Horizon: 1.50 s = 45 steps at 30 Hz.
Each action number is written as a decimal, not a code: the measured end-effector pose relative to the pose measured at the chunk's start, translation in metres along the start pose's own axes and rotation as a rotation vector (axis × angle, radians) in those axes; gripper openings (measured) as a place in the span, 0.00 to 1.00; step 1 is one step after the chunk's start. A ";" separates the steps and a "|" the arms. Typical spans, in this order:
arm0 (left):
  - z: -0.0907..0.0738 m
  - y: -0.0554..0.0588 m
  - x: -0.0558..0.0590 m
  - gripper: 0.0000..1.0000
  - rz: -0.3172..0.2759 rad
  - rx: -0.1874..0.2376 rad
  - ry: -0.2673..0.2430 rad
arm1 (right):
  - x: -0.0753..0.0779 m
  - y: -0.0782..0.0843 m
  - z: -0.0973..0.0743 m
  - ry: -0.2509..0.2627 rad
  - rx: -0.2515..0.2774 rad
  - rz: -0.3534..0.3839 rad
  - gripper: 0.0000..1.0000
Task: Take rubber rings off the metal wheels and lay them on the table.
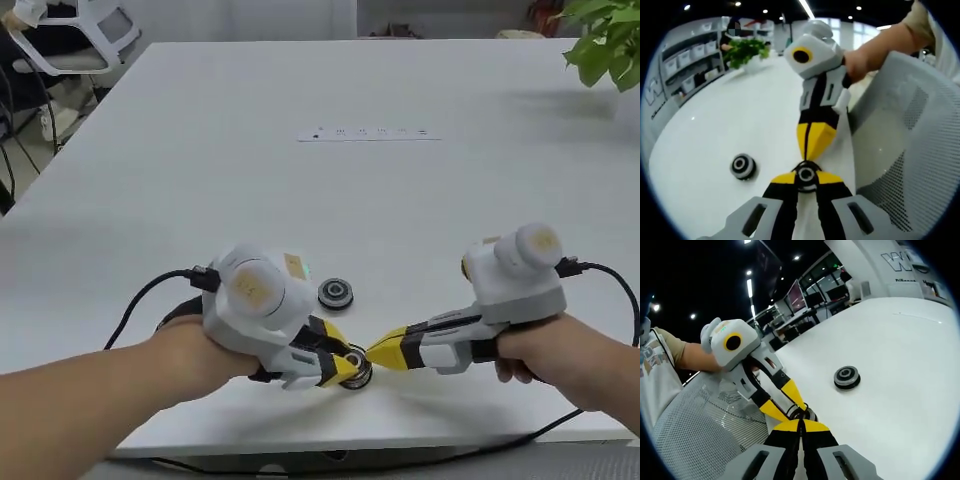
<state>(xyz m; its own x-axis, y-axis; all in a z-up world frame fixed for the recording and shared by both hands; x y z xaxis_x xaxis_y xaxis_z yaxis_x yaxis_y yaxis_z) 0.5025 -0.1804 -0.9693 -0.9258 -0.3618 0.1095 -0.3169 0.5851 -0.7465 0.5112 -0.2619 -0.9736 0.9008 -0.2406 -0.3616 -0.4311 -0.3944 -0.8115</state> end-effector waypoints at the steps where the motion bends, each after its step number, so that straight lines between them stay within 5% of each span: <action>1: 0.000 0.000 0.000 0.14 0.010 -0.004 0.001 | 0.000 0.000 0.000 0.000 -0.002 -0.001 0.00; 23: -0.017 -0.004 0.007 0.26 0.040 -0.007 0.044 | -0.001 -0.005 -0.002 -0.016 0.002 0.007 0.00; 33: -0.039 -0.008 0.007 0.36 0.027 0.035 0.047 | -0.003 -0.012 -0.001 -0.028 0.007 -0.001 0.00; 45: -0.073 0.003 -0.006 0.47 -0.012 0.065 0.004 | -0.006 -0.032 0.005 -0.031 0.006 -0.028 0.00</action>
<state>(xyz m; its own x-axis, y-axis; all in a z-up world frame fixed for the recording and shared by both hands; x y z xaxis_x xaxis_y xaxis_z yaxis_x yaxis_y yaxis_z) 0.4922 -0.1238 -0.9241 -0.9230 -0.3651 0.1213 -0.3140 0.5326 -0.7860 0.5195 -0.2433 -0.9479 0.9136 -0.2018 -0.3531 -0.4058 -0.3948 -0.8243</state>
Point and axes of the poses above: the centre of the closed fingertips' face, and the gripper's own axes: z roughly forward along the fingers, x roughly to its right, y roughly out of its underside, the point moved 5 cm from there along -z, roughly backward along the fingers, and after that the axes turned 9 degrees about -z, right-handed, at the moved point
